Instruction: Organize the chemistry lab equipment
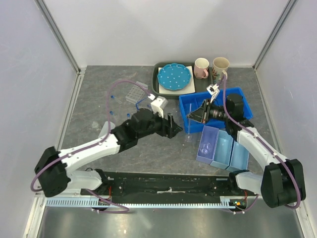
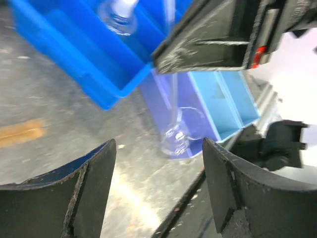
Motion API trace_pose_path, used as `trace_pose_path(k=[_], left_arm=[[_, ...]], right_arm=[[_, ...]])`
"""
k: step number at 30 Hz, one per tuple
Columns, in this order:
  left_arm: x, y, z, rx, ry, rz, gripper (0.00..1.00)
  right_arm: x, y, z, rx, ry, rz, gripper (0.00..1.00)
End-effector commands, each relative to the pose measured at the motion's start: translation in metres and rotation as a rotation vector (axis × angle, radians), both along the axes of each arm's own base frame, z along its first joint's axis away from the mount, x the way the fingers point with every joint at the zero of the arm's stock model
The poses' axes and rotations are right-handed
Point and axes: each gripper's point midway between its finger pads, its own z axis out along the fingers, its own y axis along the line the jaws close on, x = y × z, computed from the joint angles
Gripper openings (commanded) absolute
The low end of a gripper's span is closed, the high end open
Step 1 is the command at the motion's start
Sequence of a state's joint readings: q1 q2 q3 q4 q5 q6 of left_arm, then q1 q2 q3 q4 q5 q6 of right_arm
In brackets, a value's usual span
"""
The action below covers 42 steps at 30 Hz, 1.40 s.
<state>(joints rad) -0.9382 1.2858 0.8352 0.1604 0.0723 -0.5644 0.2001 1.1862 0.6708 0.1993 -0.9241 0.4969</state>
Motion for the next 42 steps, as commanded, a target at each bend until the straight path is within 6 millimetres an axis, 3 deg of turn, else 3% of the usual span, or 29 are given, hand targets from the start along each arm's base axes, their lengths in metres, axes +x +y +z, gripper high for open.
trace_pose_path(k=[1, 2, 3, 4, 6, 7, 11, 16, 19, 28, 31, 34, 35, 39, 42], left_arm=[[0.023, 0.073, 0.016, 0.235, -0.135, 0.09, 0.79], [0.025, 0.094, 0.01, 0.311, -0.116, 0.122, 0.79], [0.033, 0.118, 0.023, 0.337, -0.165, 0.165, 0.8], [0.035, 0.133, 0.025, 0.369, -0.175, 0.186, 0.84], [0.039, 0.167, 0.026, 0.464, -0.211, 0.238, 0.9], [0.035, 0.178, 0.034, 0.47, -0.247, 0.259, 0.95], [0.03, 0.208, 0.015, 0.559, -0.272, 0.326, 0.99], [0.021, 0.211, 0.016, 0.499, -0.283, 0.341, 0.99], [0.02, 0.221, 0.021, 0.494, -0.306, 0.389, 0.99], [0.016, 0.226, 0.029, 0.468, -0.34, 0.403, 0.98], [0.015, 0.226, 0.032, 0.462, -0.347, 0.405, 0.97], [0.015, 0.225, 0.031, 0.462, -0.346, 0.402, 0.97], [0.015, 0.225, 0.031, 0.462, -0.346, 0.402, 0.97], [0.016, 0.225, 0.029, 0.464, -0.345, 0.403, 0.97], [0.017, 0.227, 0.026, 0.474, -0.341, 0.416, 0.97]], right_arm=[[0.032, -0.009, 0.042, -0.095, -0.214, -0.07, 0.16], [0.04, -0.009, 0.041, -0.112, -0.219, -0.078, 0.16], [0.046, -0.011, 0.041, -0.137, -0.209, -0.091, 0.16], [0.06, -0.013, 0.057, -0.161, -0.261, -0.121, 0.17], [0.075, -0.015, 0.047, -0.213, -0.221, -0.133, 0.17], [0.09, -0.018, 0.048, -0.242, -0.231, -0.165, 0.18], [0.122, -0.026, 0.034, -0.355, -0.249, -0.234, 0.18], [0.158, -0.033, -0.002, -0.484, -0.21, -0.267, 0.18], [0.166, -0.035, -0.032, -0.536, -0.156, -0.256, 0.19], [0.165, -0.036, -0.094, -0.641, -0.044, -0.195, 0.24], [0.165, -0.035, -0.099, -0.653, -0.036, -0.171, 0.28], [0.165, -0.034, -0.091, -0.644, -0.052, -0.162, 0.38], [0.166, -0.032, -0.087, -0.64, -0.065, -0.16, 0.45], [0.166, -0.034, -0.057, -0.634, -0.134, -0.172, 0.54], [0.152, -0.034, -0.033, -0.655, -0.236, -0.104, 0.59]])
